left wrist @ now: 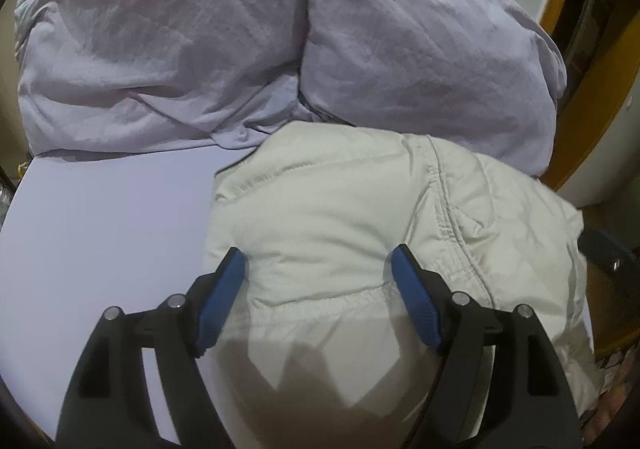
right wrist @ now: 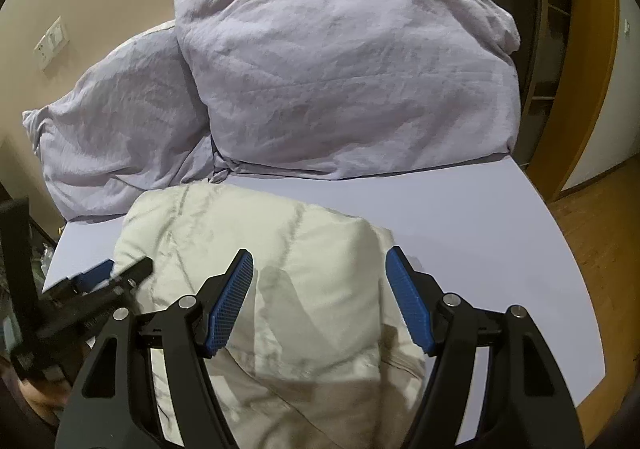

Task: Fold large clothes

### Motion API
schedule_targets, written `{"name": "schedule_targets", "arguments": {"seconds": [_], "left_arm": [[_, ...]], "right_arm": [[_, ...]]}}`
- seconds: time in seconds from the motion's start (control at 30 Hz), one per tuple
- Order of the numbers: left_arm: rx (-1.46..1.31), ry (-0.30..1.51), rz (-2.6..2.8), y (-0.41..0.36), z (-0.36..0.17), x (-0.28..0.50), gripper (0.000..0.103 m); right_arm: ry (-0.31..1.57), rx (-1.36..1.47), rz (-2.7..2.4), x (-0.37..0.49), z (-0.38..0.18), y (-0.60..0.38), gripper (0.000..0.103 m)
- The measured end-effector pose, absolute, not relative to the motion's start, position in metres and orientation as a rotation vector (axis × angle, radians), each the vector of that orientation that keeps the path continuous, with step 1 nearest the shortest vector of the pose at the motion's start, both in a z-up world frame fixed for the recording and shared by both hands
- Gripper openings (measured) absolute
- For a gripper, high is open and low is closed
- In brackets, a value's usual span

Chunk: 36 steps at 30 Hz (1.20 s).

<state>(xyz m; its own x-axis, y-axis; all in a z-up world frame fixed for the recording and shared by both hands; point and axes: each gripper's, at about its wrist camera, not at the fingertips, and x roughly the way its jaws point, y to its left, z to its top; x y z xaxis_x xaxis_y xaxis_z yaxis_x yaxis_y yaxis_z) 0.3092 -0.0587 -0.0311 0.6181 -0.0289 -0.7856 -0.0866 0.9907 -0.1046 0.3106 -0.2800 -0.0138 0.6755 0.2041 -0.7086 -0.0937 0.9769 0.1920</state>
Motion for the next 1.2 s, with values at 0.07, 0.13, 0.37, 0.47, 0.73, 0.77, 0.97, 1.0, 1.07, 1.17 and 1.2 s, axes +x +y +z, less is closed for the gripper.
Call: {"name": "schedule_targets", "arguments": {"seconds": [0.07, 0.13, 0.37, 0.47, 0.73, 0.77, 0.97, 1.0, 1.07, 1.17, 1.2], "left_arm": [[-0.125, 0.898, 0.026, -0.066, -0.037, 0.307, 0.076], [-0.113, 0.89, 0.023, -0.072, -0.043, 0.307, 0.076], [-0.097, 0.871, 0.031, -0.081, -0.056, 0.307, 0.076], [-0.1, 0.867, 0.028, -0.08, -0.058, 0.307, 0.076], [-0.091, 0.855, 0.032, -0.084, -0.06, 0.308, 0.076], [-0.088, 0.852, 0.034, -0.085, -0.06, 0.308, 0.076], [-0.058, 0.829, 0.046, -0.092, -0.064, 0.306, 0.078], [-0.053, 0.825, 0.048, -0.093, -0.065, 0.306, 0.078], [-0.042, 0.817, 0.053, -0.095, -0.066, 0.306, 0.079], [-0.025, 0.805, 0.061, -0.098, -0.068, 0.306, 0.08], [-0.022, 0.802, 0.063, -0.099, -0.069, 0.306, 0.081]], "right_arm": [[0.821, 0.147, 0.173, 0.315, -0.016, -0.277, 0.071], [0.826, 0.145, 0.174, 0.318, -0.019, -0.275, 0.071], [0.854, 0.135, 0.155, 0.327, -0.039, -0.276, 0.07], [0.875, 0.129, 0.149, 0.332, -0.052, -0.276, 0.07], [0.875, 0.139, 0.146, 0.332, -0.085, -0.279, 0.071], [0.874, 0.143, 0.146, 0.332, -0.087, -0.279, 0.071], [0.847, 0.18, 0.148, 0.33, -0.105, -0.284, 0.072], [0.845, 0.187, 0.149, 0.33, -0.107, -0.285, 0.072], [0.836, 0.203, 0.151, 0.329, -0.112, -0.287, 0.072], [0.825, 0.218, 0.153, 0.329, -0.118, -0.289, 0.073], [0.822, 0.221, 0.153, 0.329, -0.119, -0.29, 0.073]]}}
